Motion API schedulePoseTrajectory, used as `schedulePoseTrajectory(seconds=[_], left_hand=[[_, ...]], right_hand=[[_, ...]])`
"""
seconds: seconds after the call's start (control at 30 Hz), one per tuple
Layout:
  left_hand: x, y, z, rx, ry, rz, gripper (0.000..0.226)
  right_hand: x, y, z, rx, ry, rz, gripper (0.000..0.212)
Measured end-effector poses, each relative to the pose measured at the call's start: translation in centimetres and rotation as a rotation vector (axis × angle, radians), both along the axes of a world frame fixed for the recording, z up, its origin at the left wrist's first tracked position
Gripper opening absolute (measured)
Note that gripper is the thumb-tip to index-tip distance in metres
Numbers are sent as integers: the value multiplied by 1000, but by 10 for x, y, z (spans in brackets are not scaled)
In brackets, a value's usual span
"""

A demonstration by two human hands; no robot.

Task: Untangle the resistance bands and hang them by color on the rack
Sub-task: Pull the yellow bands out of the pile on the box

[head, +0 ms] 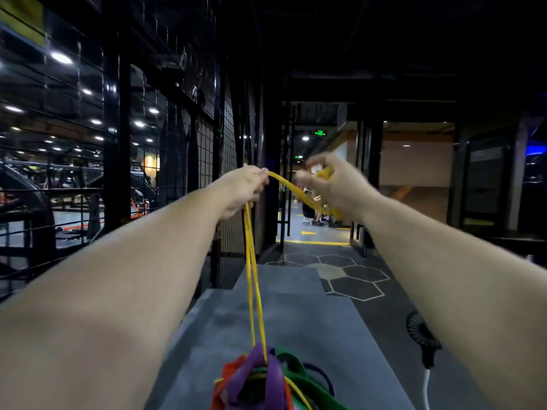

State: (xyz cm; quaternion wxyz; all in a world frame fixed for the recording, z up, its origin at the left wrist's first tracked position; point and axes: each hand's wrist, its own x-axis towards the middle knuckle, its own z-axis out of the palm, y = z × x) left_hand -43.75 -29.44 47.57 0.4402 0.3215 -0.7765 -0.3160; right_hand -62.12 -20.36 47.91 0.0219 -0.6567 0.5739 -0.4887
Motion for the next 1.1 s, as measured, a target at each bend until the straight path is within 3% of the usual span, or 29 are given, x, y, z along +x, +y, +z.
schedulePoseTrajectory(seconds=[0.17,0.23,0.37,0.43,0.63,0.73,0.87,0.97,1.1], left_hand=[[-23,8,-12,10,32,-50,21],[-31,10,-23,33,36,-77,13],[-45,15,-46,58,34,-90,10],[-44,15,-55,56,58,-74,8],[-24,-2,-95,72,186,-28,9],[-18,-9,-118,103,275,-20,12],[-17,-8,-139,179,380,-44,8],[-20,-2,-158,248,358,-107,7],[-27,9,-191,280,177,-146,9]], right_hand=[[21,-20,-50,373,47,125,73],[27,-27,-74,453,3,181,64],[39,-38,-113,407,-284,317,31],[43,-39,-123,370,-313,266,18],[42,-35,-136,393,-299,218,20],[43,-36,-149,380,-471,342,17],[36,-41,-166,295,-641,283,22],[34,-42,-169,217,-737,277,22],[35,-46,-159,174,-751,257,28]])
